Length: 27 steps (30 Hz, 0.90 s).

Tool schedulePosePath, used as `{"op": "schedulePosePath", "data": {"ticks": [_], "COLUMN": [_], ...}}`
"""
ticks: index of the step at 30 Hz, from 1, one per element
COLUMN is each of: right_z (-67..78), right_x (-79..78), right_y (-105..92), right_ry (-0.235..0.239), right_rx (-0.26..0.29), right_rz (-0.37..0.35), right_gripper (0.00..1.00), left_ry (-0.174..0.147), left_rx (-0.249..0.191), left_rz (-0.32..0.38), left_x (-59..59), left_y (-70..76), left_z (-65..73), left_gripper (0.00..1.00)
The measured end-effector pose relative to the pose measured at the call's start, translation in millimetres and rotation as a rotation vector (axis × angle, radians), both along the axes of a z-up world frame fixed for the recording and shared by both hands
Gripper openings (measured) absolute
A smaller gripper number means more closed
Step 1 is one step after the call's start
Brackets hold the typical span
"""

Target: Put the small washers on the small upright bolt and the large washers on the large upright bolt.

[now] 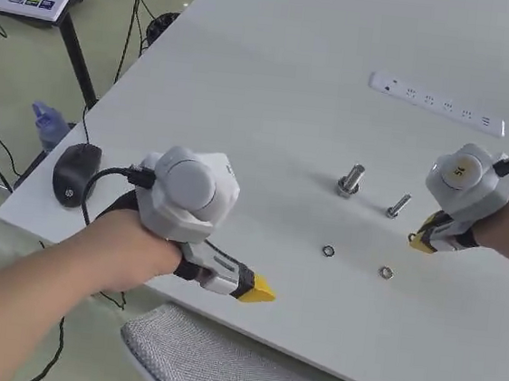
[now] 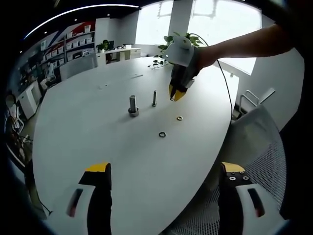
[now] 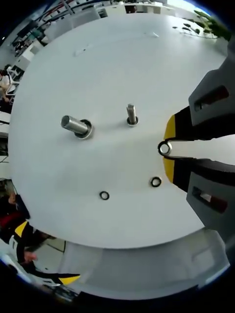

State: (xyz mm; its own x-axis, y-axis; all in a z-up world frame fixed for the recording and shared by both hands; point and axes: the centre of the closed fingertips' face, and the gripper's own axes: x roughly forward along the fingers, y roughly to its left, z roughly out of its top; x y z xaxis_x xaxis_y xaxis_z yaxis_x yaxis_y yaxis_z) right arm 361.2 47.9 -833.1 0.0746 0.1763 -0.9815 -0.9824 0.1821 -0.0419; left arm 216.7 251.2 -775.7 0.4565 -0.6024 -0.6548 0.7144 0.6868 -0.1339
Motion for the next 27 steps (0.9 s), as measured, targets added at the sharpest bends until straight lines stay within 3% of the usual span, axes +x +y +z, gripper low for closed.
{"op": "schedulePosePath", "data": {"ticks": [5, 17, 27], "right_z": [7.7, 32.7, 27.9], "right_x": [4.4, 34.7, 50.7], "right_y": [4.3, 25.3, 32.1], "right_ry": [-0.008, -0.049, -0.062], "right_rx": [0.005, 0.035, 0.039], "right_rz": [-0.008, -0.009, -0.008], "right_gripper": [0.12, 0.12, 0.12], "left_ry": [0.002, 0.002, 0.001], "left_rx": [0.001, 0.008, -0.011], "left_rz": [-0.004, 0.008, 0.023], "left_x": [0.7, 3.6, 2.7], "left_y": [-0.6, 5.7, 6.0], "left_z": [0.5, 1.1, 1.9], "left_gripper": [0.91, 0.9, 0.92]}}
